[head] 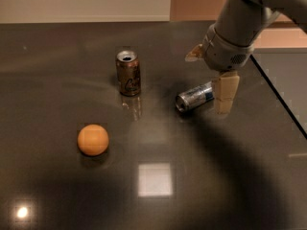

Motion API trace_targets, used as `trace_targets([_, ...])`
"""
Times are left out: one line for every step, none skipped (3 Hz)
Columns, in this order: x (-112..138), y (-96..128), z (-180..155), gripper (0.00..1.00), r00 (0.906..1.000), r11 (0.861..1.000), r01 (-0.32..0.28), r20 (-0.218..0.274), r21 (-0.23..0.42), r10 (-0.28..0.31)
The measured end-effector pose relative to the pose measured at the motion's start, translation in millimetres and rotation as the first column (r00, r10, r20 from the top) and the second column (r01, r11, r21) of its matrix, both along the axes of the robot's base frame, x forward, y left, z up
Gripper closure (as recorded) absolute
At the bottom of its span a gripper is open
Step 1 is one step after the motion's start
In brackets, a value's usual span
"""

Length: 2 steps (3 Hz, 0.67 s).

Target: Place redbull can upright

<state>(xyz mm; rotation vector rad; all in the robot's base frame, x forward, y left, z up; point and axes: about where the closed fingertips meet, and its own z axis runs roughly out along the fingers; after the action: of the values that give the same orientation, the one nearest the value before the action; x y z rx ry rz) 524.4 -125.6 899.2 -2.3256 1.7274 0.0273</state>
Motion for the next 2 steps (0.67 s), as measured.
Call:
trace_targets([12, 13, -24, 0.0, 0.9987, 0.998, -0.039, -0.035, -0.042, 0.038])
trace_targets([15, 17, -40, 0.0, 0.9982, 0.996, -0.044, -0.043, -0.077, 0.041])
